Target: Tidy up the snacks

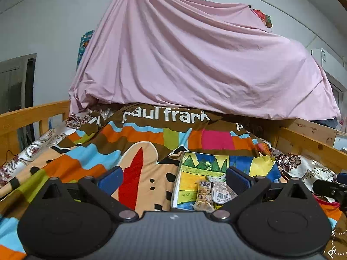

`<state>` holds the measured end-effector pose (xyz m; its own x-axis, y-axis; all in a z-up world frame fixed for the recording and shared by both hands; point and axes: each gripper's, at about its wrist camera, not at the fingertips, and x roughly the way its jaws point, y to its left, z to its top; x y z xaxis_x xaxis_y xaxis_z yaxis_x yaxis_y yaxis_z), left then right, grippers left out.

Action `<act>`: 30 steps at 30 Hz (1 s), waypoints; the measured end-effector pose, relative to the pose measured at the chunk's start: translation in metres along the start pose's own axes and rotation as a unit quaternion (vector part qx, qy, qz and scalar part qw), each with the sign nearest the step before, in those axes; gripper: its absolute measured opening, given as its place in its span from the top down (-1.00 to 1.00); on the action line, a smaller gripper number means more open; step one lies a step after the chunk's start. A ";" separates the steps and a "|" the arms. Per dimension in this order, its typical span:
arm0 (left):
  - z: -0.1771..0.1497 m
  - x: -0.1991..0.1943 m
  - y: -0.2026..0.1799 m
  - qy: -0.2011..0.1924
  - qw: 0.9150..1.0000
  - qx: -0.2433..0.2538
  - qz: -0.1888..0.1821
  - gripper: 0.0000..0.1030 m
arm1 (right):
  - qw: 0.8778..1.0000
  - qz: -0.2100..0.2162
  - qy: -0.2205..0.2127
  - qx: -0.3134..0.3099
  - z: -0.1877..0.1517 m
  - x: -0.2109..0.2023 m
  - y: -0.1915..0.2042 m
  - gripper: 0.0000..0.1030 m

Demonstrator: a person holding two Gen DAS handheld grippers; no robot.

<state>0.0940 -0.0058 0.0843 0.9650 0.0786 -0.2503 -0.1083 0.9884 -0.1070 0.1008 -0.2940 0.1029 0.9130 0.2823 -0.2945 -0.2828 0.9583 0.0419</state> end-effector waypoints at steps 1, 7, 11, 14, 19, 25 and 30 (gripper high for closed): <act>-0.001 -0.004 0.001 -0.001 1.000 0.000 0.001 -0.99 | 1.000 0.000 -0.002 -0.001 0.001 -0.004 0.002 -0.99; -0.007 -0.026 0.012 0.003 1.000 -0.005 0.003 -0.99 | 1.000 0.000 -0.001 0.004 0.006 -0.025 0.016 -0.99; -0.013 -0.036 0.021 0.014 1.000 -0.010 0.003 -0.99 | 1.000 -0.003 0.004 0.002 0.007 -0.034 0.026 -0.99; -0.019 -0.041 0.029 0.026 0.999 -0.020 -0.001 -0.99 | 1.000 -0.003 0.010 0.001 0.007 -0.041 0.032 -0.99; -0.030 -0.044 0.039 0.045 0.998 -0.037 -0.021 -0.99 | 1.000 -0.006 0.019 0.000 0.003 -0.050 0.042 -0.99; -0.039 -0.053 0.042 0.049 0.998 -0.029 -0.037 -0.99 | 0.999 -0.017 0.032 -0.008 -0.008 -0.051 0.053 -0.99; -0.042 -0.055 0.048 0.055 0.997 -0.027 -0.041 -0.99 | 0.999 -0.030 0.032 0.003 -0.021 -0.050 0.057 -0.99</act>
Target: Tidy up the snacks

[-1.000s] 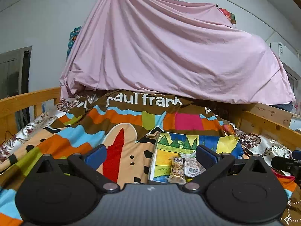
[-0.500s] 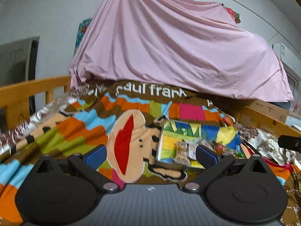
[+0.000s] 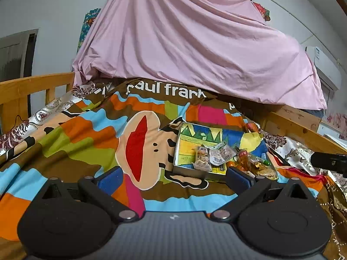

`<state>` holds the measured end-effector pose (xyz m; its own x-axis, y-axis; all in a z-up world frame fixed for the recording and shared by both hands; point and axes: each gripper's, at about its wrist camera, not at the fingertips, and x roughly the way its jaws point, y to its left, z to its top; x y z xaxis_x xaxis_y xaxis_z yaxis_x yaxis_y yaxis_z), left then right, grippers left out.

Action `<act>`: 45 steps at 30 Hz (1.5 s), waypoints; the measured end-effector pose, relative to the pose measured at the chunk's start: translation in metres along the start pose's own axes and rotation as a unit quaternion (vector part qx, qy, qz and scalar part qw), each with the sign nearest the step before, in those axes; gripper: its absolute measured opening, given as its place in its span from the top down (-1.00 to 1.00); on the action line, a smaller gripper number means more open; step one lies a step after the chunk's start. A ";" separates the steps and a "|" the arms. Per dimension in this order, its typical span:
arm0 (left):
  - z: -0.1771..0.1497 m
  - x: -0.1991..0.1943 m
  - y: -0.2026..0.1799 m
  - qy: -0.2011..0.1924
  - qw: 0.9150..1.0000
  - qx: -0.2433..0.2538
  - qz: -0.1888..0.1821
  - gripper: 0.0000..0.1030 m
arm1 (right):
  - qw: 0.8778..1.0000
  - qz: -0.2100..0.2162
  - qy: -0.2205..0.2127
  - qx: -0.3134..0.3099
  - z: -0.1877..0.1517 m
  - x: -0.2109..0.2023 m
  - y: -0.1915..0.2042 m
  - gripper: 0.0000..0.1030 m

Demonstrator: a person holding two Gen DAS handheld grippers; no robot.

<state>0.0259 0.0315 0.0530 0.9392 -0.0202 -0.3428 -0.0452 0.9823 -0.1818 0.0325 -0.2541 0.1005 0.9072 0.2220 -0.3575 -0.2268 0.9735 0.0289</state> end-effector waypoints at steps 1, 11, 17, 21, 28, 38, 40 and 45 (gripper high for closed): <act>-0.001 0.000 0.001 0.003 1.000 0.002 -0.001 -0.99 | 1.000 -0.004 0.001 0.002 -0.003 0.001 0.000 -0.99; -0.025 0.027 0.013 0.060 0.998 0.027 -0.002 -0.99 | 0.999 -0.018 0.032 0.021 -0.043 0.034 -0.005 -0.99; -0.034 0.044 0.014 0.075 0.996 0.049 -0.001 -0.99 | 0.998 -0.024 0.041 0.044 -0.060 0.054 -0.011 -0.99; -0.038 0.050 0.012 0.082 0.995 0.059 -0.013 -0.99 | 0.997 -0.031 0.041 0.051 -0.066 0.061 -0.012 -0.99; -0.045 0.057 0.009 0.096 0.993 0.063 -0.022 -0.99 | 0.997 -0.030 0.045 0.048 -0.072 0.069 -0.011 -0.99; -0.044 0.056 0.008 0.094 0.994 0.053 -0.022 -0.99 | 0.998 -0.022 0.043 0.038 -0.074 0.062 -0.005 -0.99; -0.042 0.055 0.008 0.091 0.994 0.050 -0.023 -0.99 | 0.998 -0.020 0.041 0.035 -0.074 0.060 -0.003 -0.99; -0.039 0.049 0.006 0.083 0.995 0.049 -0.026 -0.99 | 0.999 -0.021 0.033 0.021 -0.074 0.055 0.003 -0.99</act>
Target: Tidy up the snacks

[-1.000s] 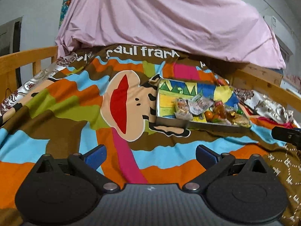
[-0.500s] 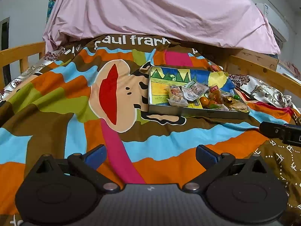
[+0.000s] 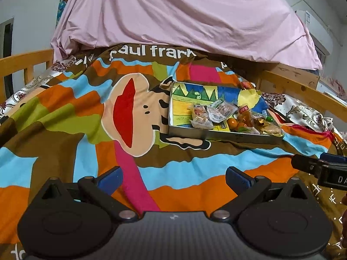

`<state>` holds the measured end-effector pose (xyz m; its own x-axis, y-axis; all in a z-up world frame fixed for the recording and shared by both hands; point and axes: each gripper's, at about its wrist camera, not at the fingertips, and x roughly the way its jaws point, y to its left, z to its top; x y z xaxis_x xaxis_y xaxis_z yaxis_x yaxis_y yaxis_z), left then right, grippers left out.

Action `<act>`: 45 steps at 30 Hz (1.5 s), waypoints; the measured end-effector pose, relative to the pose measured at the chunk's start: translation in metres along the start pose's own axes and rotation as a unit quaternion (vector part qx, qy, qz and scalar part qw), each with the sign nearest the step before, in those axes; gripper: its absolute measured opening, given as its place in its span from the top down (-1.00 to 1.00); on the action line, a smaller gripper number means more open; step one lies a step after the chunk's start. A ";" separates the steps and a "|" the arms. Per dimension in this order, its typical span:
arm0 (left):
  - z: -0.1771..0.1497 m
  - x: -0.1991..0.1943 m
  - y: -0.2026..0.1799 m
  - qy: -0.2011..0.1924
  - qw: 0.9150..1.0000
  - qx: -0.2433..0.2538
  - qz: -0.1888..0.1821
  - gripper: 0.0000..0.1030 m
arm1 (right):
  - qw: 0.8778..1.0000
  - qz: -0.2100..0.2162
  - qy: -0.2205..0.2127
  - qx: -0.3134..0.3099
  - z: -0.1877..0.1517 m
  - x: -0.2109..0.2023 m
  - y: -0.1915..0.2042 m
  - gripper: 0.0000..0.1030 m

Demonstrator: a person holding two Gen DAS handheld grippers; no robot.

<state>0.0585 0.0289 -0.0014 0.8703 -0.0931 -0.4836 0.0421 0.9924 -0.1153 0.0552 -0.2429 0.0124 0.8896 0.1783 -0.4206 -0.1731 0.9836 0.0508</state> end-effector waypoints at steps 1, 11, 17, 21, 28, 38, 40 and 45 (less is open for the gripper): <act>0.000 -0.001 0.000 -0.002 1.000 0.000 -0.001 -0.99 | 1.000 0.001 -0.001 -0.002 0.000 0.000 0.001 -0.99; 0.000 -0.001 0.002 -0.003 1.000 -0.016 -0.003 -0.99 | 1.000 -0.003 -0.001 -0.001 0.000 0.000 0.001 -0.99; -0.001 -0.001 0.003 -0.002 1.000 -0.016 -0.003 -0.99 | 1.000 -0.001 0.000 -0.001 0.000 0.001 0.001 -0.99; -0.001 -0.001 0.003 -0.002 1.000 -0.016 -0.004 -0.99 | 1.000 -0.001 -0.001 -0.002 0.000 0.001 0.001 -0.99; -0.001 -0.001 0.002 -0.003 1.000 -0.016 -0.003 -0.99 | 1.000 -0.001 -0.001 -0.001 0.000 0.001 0.001 -0.99; -0.001 -0.001 0.002 -0.001 1.000 -0.017 -0.003 -0.99 | 1.000 0.000 0.000 -0.002 0.000 0.001 0.001 -0.99; -0.001 -0.001 0.002 -0.002 1.000 -0.017 -0.003 -0.99 | 1.000 0.000 0.000 -0.002 0.000 0.001 0.001 -0.99; -0.001 -0.001 0.002 -0.002 1.000 -0.017 -0.003 -0.99 | 1.000 0.000 0.000 -0.002 0.000 0.001 0.001 -0.99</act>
